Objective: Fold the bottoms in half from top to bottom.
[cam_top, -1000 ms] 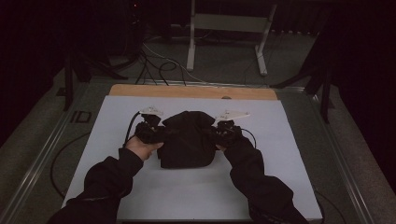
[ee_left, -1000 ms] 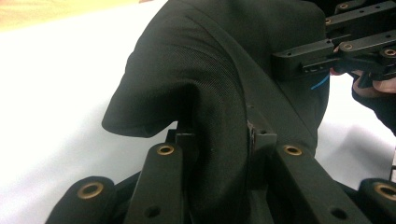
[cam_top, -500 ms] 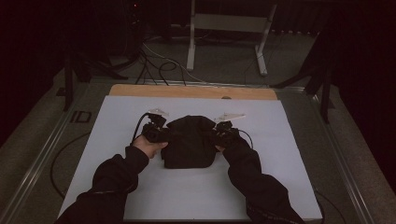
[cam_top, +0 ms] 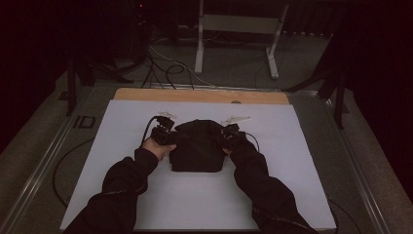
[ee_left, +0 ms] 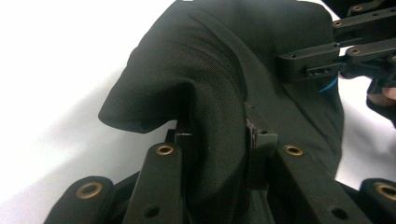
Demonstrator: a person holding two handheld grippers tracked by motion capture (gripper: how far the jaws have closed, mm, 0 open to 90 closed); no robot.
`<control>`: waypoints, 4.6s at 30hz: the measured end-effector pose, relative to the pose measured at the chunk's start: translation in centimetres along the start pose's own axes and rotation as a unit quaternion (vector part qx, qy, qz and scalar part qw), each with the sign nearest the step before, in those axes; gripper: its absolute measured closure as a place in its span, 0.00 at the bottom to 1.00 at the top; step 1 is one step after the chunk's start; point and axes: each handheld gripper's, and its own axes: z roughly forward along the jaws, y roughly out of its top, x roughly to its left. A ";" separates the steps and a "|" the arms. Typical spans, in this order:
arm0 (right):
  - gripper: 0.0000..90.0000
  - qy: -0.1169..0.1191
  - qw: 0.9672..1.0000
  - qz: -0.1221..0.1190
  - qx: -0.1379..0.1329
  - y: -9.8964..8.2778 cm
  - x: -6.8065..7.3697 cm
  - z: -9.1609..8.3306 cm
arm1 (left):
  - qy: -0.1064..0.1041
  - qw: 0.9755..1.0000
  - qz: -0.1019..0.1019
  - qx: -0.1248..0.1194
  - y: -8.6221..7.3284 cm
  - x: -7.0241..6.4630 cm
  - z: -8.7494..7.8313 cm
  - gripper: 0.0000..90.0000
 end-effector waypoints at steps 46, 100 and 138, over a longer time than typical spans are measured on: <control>0.49 -0.043 0.998 0.028 0.041 -1.2 -2.8 3.8 | 0.075 0.996 -0.011 0.038 -0.4 2.5 3.2 0.36; 0.10 0.054 0.998 -0.024 -0.009 2.2 -0.3 -0.2 | -0.005 0.993 0.118 0.002 0.0 -3.2 -2.1 0.00; 0.10 0.104 0.987 -0.121 0.015 -4.6 3.1 -3.2 | -0.016 0.986 0.164 -0.006 -7.0 -6.3 -4.9 0.00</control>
